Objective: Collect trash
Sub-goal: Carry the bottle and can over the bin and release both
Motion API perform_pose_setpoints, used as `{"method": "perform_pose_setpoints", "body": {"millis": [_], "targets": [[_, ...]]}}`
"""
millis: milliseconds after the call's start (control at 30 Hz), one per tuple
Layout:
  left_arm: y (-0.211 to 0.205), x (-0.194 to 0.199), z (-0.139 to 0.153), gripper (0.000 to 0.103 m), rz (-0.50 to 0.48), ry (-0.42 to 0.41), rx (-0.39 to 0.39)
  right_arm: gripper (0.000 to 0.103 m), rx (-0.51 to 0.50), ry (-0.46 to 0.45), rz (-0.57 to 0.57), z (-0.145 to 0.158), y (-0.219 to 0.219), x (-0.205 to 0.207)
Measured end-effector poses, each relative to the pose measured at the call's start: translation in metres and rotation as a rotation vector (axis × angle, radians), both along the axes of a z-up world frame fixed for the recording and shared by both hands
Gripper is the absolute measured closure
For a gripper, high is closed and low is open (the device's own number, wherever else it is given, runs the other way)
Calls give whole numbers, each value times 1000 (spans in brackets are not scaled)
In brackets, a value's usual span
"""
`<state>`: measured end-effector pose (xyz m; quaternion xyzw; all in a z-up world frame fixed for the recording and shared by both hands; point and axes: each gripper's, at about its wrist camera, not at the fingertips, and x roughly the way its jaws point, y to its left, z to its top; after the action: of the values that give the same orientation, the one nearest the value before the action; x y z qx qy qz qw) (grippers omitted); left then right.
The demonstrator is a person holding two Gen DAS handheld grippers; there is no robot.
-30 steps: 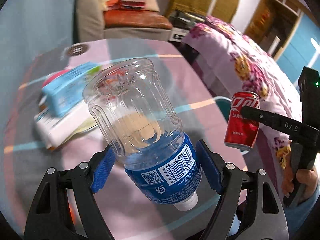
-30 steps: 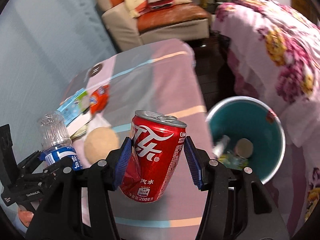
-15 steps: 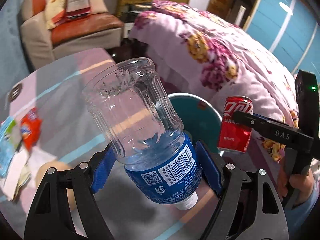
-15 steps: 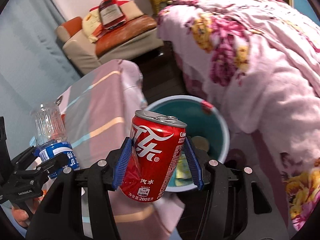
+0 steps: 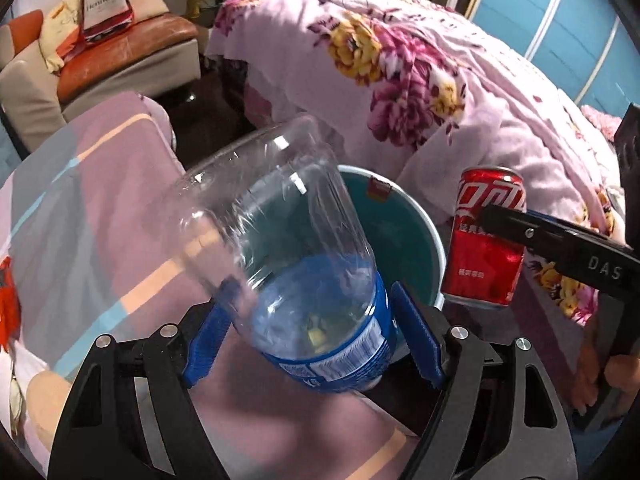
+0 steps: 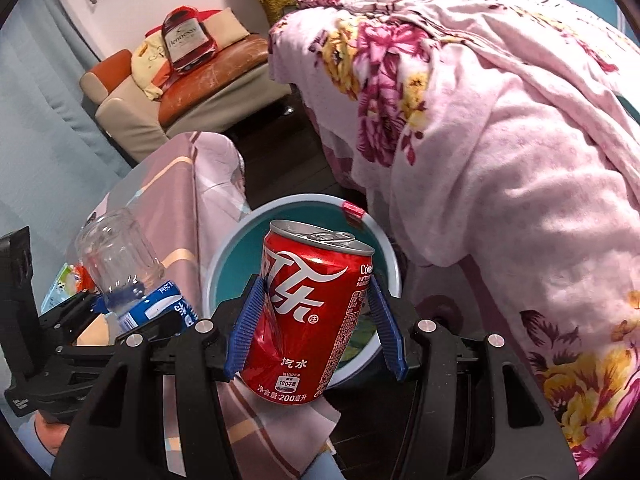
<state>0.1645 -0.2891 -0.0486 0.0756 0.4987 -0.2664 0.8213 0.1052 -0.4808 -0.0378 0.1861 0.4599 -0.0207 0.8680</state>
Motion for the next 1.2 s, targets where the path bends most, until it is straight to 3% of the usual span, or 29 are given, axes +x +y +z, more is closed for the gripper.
{"method": "perform_pose_setpoints", "body": {"millis": [300, 633, 1067, 1200], "targets": [[-8, 3, -6, 29, -8, -1, 13, 52, -12, 11, -3, 0, -3, 2], [18, 2, 5, 10, 63, -43, 43, 52, -20, 18, 11, 1, 4, 6], [68, -4, 3, 9, 136, 8, 8, 50, -19, 99, 61, -13, 30, 20], [83, -6, 5, 9, 151, 10, -9, 40, -10, 115, 68, -15, 38, 23]]}}
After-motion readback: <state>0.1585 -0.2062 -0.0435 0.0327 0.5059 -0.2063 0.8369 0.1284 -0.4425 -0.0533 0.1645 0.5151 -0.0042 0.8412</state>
